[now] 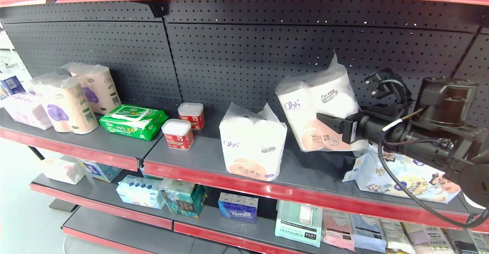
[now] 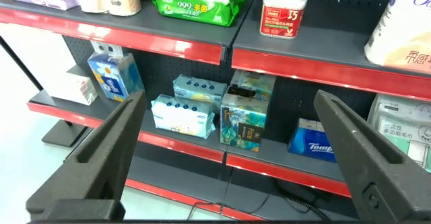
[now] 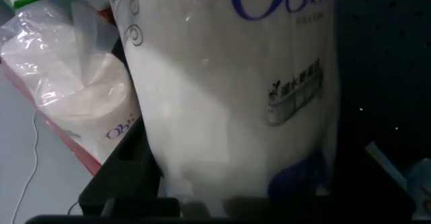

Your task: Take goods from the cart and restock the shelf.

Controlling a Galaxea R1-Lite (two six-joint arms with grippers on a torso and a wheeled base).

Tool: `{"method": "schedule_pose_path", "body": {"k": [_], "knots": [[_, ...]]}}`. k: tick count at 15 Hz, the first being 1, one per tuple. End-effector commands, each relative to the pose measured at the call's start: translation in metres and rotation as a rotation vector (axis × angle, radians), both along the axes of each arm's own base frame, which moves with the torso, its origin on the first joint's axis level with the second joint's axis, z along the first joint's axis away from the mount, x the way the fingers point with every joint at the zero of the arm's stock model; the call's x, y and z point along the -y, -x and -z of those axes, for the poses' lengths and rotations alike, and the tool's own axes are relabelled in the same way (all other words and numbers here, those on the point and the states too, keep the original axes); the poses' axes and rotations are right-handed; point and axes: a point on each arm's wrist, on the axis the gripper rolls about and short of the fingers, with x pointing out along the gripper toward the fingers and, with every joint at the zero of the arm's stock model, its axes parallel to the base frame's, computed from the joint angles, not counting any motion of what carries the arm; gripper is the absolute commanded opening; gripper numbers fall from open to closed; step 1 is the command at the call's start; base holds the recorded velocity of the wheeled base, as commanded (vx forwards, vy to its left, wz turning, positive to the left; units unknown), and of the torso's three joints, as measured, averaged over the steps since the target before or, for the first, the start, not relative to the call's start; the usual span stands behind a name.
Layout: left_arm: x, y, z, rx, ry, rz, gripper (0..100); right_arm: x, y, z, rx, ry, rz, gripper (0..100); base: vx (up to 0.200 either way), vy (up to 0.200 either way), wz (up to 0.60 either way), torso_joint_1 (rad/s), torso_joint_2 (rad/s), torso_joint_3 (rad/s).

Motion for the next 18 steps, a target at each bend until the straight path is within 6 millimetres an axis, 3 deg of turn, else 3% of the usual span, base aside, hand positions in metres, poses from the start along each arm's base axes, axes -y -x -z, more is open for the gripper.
{"method": "schedule_pose_path", "body": {"k": [1, 4, 13, 18], "knots": [[0.000, 0.000, 0.000, -0.001, 0.001, 0.000, 100, -0.003, -0.017, 0.006, -0.008, 0.011, 0.009, 0, 0.000, 0.000, 0.00, 0.000, 0.00, 0.000], [0.000, 0.000, 0.000, -0.002, -0.001, 0.000, 100, -0.008, -0.036, 0.012, -0.010, 0.025, 0.009, 0, 0.000, 0.000, 0.00, 0.000, 0.00, 0.000], [0.000, 0.000, 0.000, -0.001, 0.001, -0.002, 100, 0.005, -0.086, 0.031, 0.006, 0.072, 0.076, 0, 0.000, 0.000, 0.00, 0.000, 0.00, 0.000], [0.000, 0.000, 0.000, -0.001, 0.001, -0.002, 100, -0.007, -0.090, 0.033, 0.009, 0.061, -0.009, 0, 0.000, 0.000, 0.00, 0.000, 0.00, 0.000]]}}
